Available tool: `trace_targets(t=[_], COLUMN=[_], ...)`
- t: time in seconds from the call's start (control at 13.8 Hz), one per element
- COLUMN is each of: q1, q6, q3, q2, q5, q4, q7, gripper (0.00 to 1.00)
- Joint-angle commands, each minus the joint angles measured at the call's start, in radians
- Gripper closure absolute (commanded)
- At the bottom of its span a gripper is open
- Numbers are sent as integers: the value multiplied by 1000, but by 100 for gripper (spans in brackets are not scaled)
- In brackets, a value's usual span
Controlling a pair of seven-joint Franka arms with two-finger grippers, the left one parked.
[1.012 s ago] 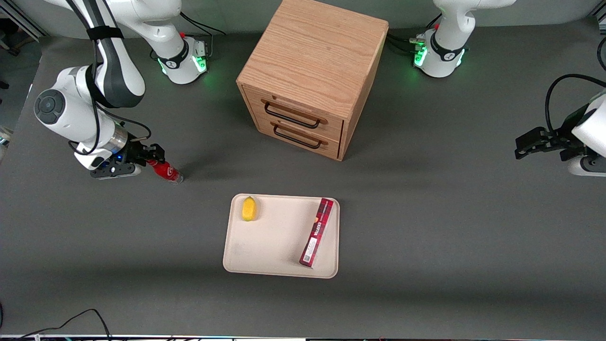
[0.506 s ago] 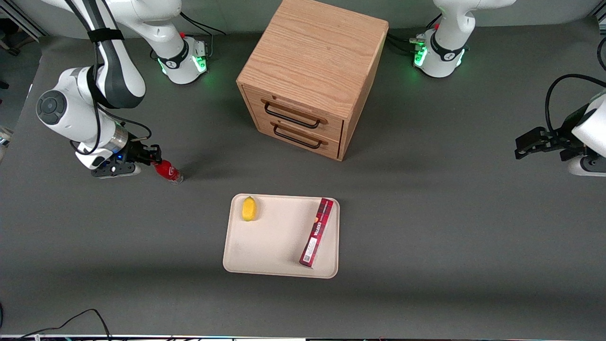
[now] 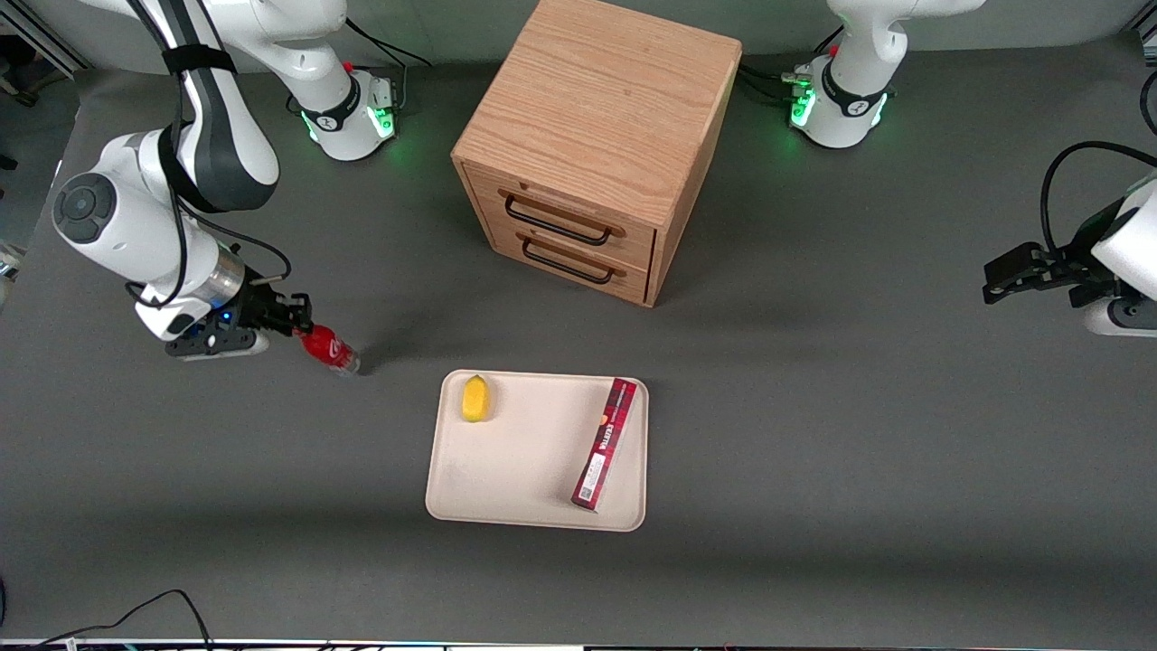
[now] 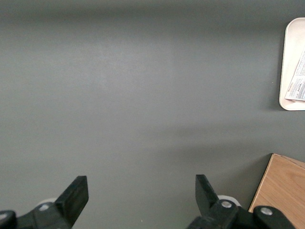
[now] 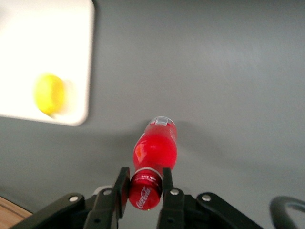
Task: Place coke bottle on tray
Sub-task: 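Carry the held bottle with the right gripper onto the cream tray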
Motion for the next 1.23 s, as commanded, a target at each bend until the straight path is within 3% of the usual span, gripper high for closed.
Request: trace_targets(t=[0.0,0.22,0.43,0.8,1.16], q1=[71,154,186,195,215], q6=[-94,-94,-77,114,116], q3=[26,30,29,23,21], q2=[196,351,443,543,563], q5=[6,-58,-58,-60,-52], q4=[341,592,687,657,626], q7=[140,257,317,329,372], gripper=[100,100,100,100,100])
